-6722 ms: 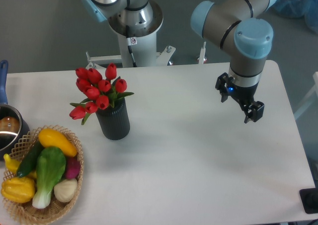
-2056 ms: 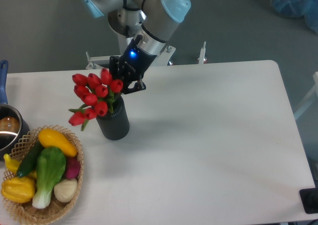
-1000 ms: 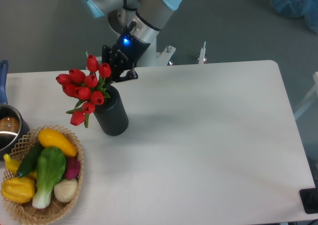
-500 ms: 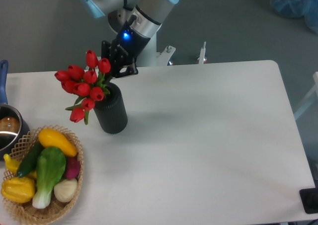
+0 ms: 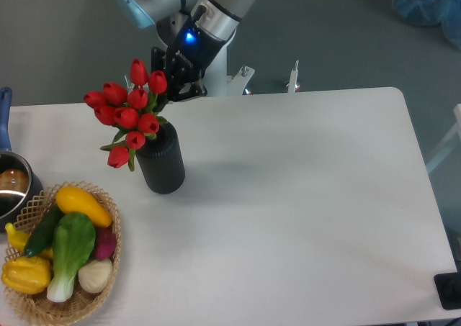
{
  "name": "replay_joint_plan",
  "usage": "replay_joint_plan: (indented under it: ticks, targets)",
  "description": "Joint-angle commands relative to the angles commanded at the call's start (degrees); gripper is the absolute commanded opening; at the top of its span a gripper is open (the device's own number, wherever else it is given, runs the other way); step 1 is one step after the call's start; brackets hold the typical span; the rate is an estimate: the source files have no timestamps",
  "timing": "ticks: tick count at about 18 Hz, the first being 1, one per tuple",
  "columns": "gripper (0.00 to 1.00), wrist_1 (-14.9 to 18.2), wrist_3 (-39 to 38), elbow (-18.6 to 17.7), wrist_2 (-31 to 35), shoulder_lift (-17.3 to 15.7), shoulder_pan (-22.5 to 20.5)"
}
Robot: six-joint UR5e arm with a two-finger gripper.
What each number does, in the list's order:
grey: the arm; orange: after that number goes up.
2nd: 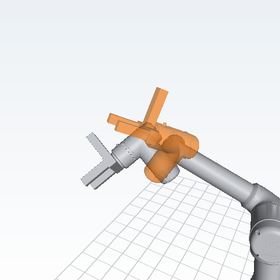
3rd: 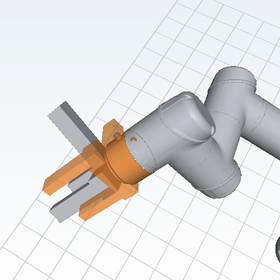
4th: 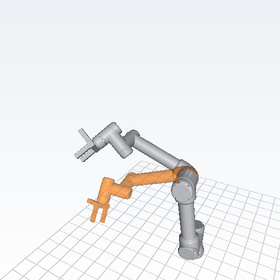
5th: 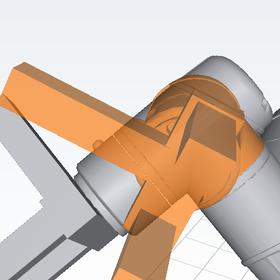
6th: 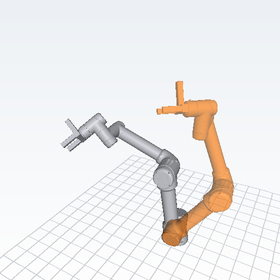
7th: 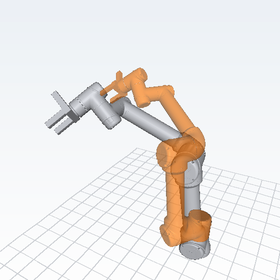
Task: Pick up the flowers from the vase
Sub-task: 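Lift the gripped tulips straight up out of the black vase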
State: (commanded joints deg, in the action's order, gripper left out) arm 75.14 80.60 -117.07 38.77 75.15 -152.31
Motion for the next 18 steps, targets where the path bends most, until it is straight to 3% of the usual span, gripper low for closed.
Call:
replay_joint_plan:
  ticks: [11, 18]
  targets:
    - [0.17, 0.2, -0.7, 1.8, -8.0, 0.0, -3.1]
    - [0.17, 2.8, -0.9, 3.3, -10.6, 0.1, -4.7]
